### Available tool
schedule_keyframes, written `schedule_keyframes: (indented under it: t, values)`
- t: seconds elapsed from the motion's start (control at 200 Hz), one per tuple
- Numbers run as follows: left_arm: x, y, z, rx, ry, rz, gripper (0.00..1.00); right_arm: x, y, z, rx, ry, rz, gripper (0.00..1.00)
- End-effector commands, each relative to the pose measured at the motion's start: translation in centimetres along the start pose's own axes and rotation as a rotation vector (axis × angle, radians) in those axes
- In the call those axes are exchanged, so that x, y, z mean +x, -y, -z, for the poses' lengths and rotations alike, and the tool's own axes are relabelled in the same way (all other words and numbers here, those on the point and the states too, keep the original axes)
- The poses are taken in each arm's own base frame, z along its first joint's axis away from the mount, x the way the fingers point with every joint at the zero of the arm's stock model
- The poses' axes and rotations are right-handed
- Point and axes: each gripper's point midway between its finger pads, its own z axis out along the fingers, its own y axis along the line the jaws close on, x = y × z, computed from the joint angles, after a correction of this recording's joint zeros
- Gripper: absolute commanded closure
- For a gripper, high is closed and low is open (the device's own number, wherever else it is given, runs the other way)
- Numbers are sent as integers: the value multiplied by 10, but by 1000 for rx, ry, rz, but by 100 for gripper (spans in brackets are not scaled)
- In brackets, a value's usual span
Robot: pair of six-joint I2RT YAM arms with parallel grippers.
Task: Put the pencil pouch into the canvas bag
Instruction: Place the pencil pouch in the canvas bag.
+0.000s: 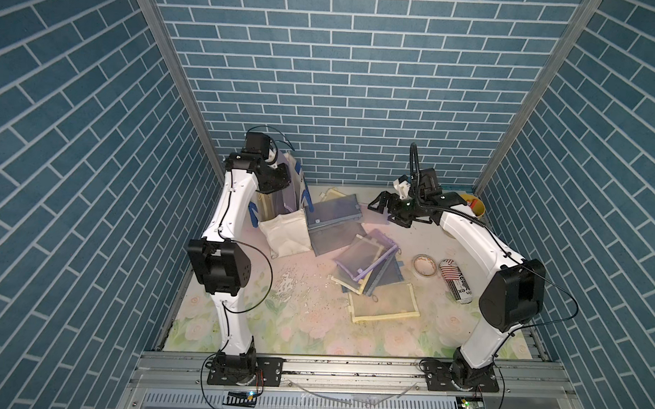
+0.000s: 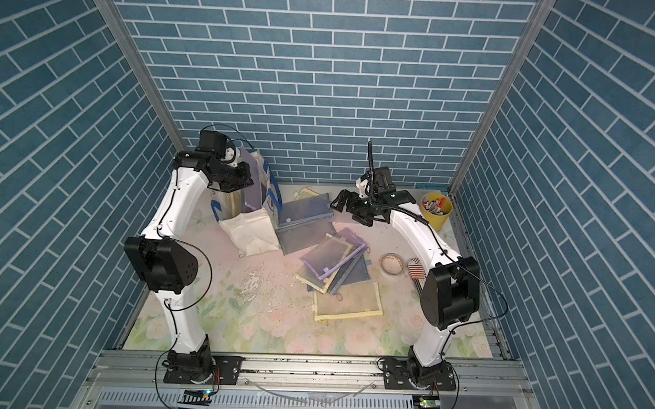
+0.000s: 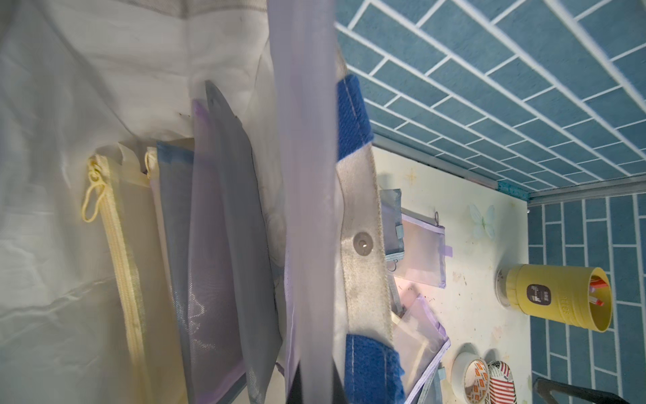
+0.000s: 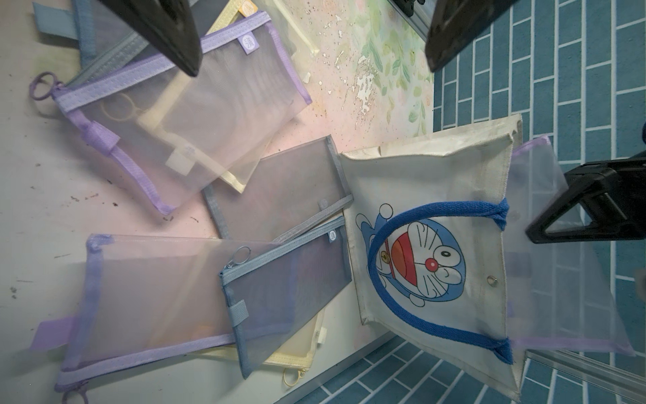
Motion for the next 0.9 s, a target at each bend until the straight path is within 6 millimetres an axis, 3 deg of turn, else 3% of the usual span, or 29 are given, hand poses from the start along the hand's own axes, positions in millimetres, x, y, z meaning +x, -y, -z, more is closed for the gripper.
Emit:
schedule_keyframes:
  t: [0.0,0.12,0.225,0.39,0.515,0.605,0.69,0.79,0.895]
  values:
    - [7,-15,-24,-39,-30,15,100,2,4,6,21,14,9,1]
    - [15,-27,-38,-70,-49,30,98,1,4,7,20,24,4,1]
    - [15,-28,-36,-87,-43,25,79,1,4,8,22,26,3,1]
    - [6,-26,-5,-142,14,-21,52,2,8,11,40,32,-2,1]
    - [1,-22,38,-225,101,-96,34,8,17,16,66,37,-16,1]
    - [11,-1,59,-242,112,-199,26,17,29,15,88,26,-50,1]
    - [42,30,63,-230,56,-315,24,28,44,12,111,10,-99,1]
    - [87,75,55,-154,-8,-429,24,44,62,5,121,-17,-159,1]
    - [143,136,28,64,-114,-485,24,61,77,-7,110,-53,-207,1]
